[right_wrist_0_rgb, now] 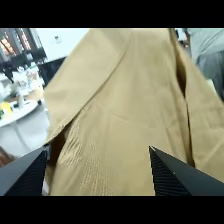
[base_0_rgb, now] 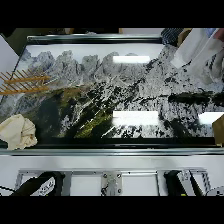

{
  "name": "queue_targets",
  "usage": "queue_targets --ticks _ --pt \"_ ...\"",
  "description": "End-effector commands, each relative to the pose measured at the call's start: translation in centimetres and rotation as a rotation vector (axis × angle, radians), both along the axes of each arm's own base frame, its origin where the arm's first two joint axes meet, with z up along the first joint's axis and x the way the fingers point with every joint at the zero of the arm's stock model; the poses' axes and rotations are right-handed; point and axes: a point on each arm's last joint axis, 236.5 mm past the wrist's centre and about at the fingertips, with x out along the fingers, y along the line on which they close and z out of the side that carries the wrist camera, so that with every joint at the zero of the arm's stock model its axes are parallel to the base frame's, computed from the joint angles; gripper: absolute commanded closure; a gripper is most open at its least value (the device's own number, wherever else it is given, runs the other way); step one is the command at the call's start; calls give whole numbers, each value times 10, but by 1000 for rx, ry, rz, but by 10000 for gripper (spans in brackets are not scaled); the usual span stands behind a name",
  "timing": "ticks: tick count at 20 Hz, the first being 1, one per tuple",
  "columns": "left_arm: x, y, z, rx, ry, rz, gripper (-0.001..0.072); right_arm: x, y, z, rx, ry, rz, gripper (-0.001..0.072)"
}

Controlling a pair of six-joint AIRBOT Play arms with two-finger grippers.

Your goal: Fold the clothes and pants, and hang the long-sleeved shirts on hangers.

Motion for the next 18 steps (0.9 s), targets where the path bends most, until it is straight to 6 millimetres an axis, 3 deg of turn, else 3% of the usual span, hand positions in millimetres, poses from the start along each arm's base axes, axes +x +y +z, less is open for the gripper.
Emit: queue_targets --ticks 1,5,8,10,11,14,17,18 --pt "-3 -1 -2 11 -2 -10 694 12 45 37 -109 -61 93 36" --pt "-4 -1 -4 17 -2 -18 694 69 118 66 -284 50 291 36" --pt "-4 -1 -3 17 -2 -17 694 139 181 50 -332 182 539 36" --pt "-4 -1 -3 14 -2 -15 694 193 233 18 -307 288 755 36" --pt "-3 -1 -3 15 -2 -14 694 222 269 -5 -279 350 887 36" --pt "-4 -1 -3 14 -2 -14 694 287 402 -83 -192 521 1291 36" --pt "-4 -2 -6 29 -1 -18 694 306 529 -155 -163 684 1591 53" --pt "2 -1 -16 70 13 6 695 303 565 -179 -140 738 1689 164"
